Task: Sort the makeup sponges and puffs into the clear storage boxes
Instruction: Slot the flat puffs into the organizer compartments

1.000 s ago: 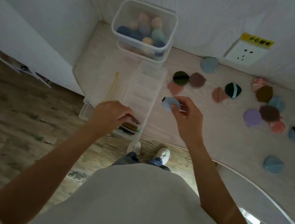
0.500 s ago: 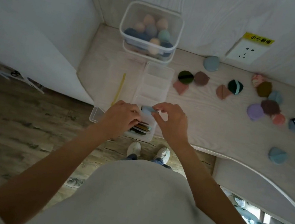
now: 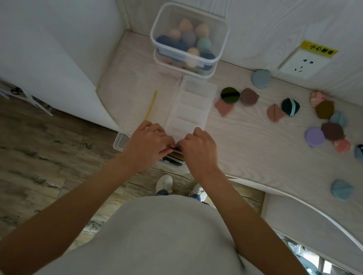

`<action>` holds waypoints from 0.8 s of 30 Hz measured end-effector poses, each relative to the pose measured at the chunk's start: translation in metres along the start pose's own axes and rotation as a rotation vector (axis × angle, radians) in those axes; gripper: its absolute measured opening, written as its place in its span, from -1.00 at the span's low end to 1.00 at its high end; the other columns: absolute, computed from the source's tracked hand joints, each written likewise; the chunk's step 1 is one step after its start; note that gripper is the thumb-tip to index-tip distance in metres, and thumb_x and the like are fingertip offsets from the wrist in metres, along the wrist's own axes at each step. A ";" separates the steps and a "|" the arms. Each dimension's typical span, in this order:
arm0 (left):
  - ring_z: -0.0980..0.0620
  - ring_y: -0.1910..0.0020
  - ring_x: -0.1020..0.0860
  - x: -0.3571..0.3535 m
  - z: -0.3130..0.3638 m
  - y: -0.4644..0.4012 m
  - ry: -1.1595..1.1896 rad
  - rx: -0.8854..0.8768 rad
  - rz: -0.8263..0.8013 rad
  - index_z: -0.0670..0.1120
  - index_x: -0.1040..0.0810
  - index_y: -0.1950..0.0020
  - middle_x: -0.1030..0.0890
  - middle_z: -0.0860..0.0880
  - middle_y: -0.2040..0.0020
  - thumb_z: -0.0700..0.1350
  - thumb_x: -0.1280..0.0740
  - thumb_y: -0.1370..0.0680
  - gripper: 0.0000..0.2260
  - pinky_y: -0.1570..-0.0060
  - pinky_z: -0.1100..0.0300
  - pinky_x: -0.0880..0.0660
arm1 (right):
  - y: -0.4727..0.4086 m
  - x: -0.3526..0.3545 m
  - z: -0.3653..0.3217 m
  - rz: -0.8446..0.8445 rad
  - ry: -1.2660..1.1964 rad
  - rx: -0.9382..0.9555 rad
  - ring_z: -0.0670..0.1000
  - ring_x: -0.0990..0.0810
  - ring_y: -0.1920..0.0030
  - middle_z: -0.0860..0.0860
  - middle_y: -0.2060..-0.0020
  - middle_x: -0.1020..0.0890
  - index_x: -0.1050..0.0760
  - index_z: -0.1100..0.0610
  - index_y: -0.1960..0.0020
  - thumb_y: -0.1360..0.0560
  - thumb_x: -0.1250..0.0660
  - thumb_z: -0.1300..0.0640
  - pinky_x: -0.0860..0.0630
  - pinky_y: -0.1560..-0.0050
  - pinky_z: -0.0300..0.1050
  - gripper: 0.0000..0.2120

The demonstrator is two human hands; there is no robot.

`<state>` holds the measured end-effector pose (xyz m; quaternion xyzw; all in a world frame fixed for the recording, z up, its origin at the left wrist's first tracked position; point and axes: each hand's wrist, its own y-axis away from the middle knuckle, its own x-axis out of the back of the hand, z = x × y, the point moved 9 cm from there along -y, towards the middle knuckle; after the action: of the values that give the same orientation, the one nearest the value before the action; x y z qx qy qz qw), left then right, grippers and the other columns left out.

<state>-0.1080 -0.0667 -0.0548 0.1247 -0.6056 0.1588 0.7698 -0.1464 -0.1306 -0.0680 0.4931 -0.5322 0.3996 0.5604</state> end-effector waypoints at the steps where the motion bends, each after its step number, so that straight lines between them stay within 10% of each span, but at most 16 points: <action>1: -0.04 0.19 -0.59 -0.001 0.000 0.000 -0.008 0.014 0.002 -0.03 -0.64 0.17 -0.65 0.00 0.30 -0.09 -0.54 -0.31 -0.84 0.09 0.11 -0.42 | 0.000 -0.002 0.001 -0.007 0.011 0.010 -0.06 -0.43 0.44 -0.12 0.62 -0.47 -0.61 -0.03 0.47 -0.03 -0.63 0.16 -0.26 0.44 -0.28 -0.78; 6: -0.11 0.04 -0.55 -0.004 0.001 0.003 -0.002 0.021 0.010 -0.09 -0.64 0.05 -0.66 -0.05 0.21 -0.12 -0.49 -0.37 -0.81 0.05 0.01 -0.45 | 0.006 0.005 0.013 0.070 -0.167 0.014 -0.05 -0.50 0.32 -0.09 0.41 -0.62 -0.68 -0.03 0.24 -0.31 -0.53 0.11 -0.34 0.33 -0.27 -0.93; 11: -0.11 0.02 -0.54 -0.005 0.000 0.000 0.031 0.033 -0.002 -0.07 -0.66 0.06 -0.64 -0.06 0.20 -0.11 -0.47 -0.40 -0.85 0.00 -0.03 -0.42 | 0.007 0.023 0.112 0.252 -0.481 -0.399 0.10 -0.56 0.06 0.09 0.05 -0.63 -0.57 0.10 -0.12 -0.55 -0.26 0.09 -0.43 0.12 -0.08 -0.79; 15: -0.07 -0.08 -0.48 -0.010 -0.007 -0.002 0.059 0.100 -0.042 -0.03 -0.66 0.00 -0.66 -0.01 0.11 -0.06 -0.39 -0.47 -0.85 -0.08 -0.02 -0.33 | -0.029 -0.017 0.133 0.006 -0.304 -0.312 0.21 -0.39 -0.20 0.17 -0.27 -0.43 -0.36 0.09 -0.36 -0.56 -0.21 0.08 -0.35 -0.18 0.04 -0.63; 24: -0.06 -0.05 -0.47 -0.008 -0.006 0.006 0.062 0.076 0.060 -0.03 -0.66 0.04 -0.66 0.01 0.13 -0.04 -0.34 -0.47 -0.85 -0.01 -0.01 -0.42 | -0.057 -0.017 0.146 0.023 -0.182 -0.298 0.20 -0.55 0.04 0.22 -0.03 -0.57 -0.48 0.22 -0.18 -0.59 -0.13 0.24 -0.37 0.20 -0.04 -0.77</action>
<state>-0.1066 -0.0598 -0.0643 0.1304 -0.5786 0.2085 0.7777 -0.1224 -0.2833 -0.1001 0.4327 -0.6395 0.2762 0.5723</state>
